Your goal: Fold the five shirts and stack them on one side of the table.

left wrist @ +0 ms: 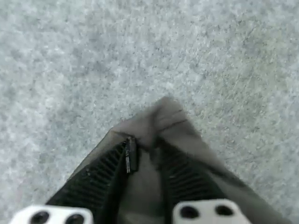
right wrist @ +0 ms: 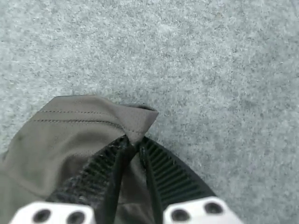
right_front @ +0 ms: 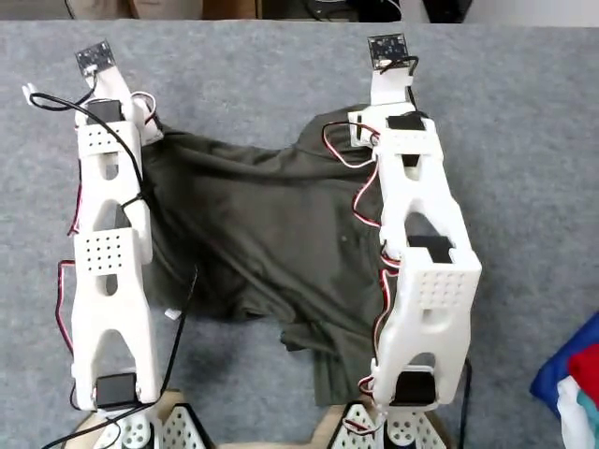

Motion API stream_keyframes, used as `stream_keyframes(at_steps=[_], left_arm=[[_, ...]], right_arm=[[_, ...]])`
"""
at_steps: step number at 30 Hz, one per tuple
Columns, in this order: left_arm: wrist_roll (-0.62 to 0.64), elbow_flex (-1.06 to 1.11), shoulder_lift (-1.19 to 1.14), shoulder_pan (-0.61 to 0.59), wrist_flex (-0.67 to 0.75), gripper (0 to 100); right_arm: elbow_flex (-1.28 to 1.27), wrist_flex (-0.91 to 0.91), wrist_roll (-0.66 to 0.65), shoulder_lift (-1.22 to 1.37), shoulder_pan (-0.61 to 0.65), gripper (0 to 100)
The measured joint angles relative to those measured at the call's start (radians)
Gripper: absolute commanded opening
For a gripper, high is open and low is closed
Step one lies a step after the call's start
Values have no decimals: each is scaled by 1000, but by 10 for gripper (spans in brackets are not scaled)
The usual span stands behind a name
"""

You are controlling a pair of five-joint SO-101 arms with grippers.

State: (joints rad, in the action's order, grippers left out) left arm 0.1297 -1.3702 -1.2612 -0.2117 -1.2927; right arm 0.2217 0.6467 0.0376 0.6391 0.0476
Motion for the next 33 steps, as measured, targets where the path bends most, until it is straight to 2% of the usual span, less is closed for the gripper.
stream_keyframes(at_steps=[3, 10, 15, 21, 27, 33], left_arm=[[0, -3, 0, 0, -34, 19], [0, -222, 0, 0, -282, 19], [0, -250, 8, 0, -410, 19], [0, -239, 72, 0, -456, 19], [0, -38, 196, 8, -456, 19], [0, 365, 440, 35, -456, 19]], right_arm=[[0, 0, 0, 0, 0, 5], [0, 0, 0, 0, 0, 5], [0, 0, 0, 0, 0, 5], [0, 0, 0, 0, 0, 5], [0, 0, 0, 0, 0, 5], [0, 0, 0, 0, 0, 5]])
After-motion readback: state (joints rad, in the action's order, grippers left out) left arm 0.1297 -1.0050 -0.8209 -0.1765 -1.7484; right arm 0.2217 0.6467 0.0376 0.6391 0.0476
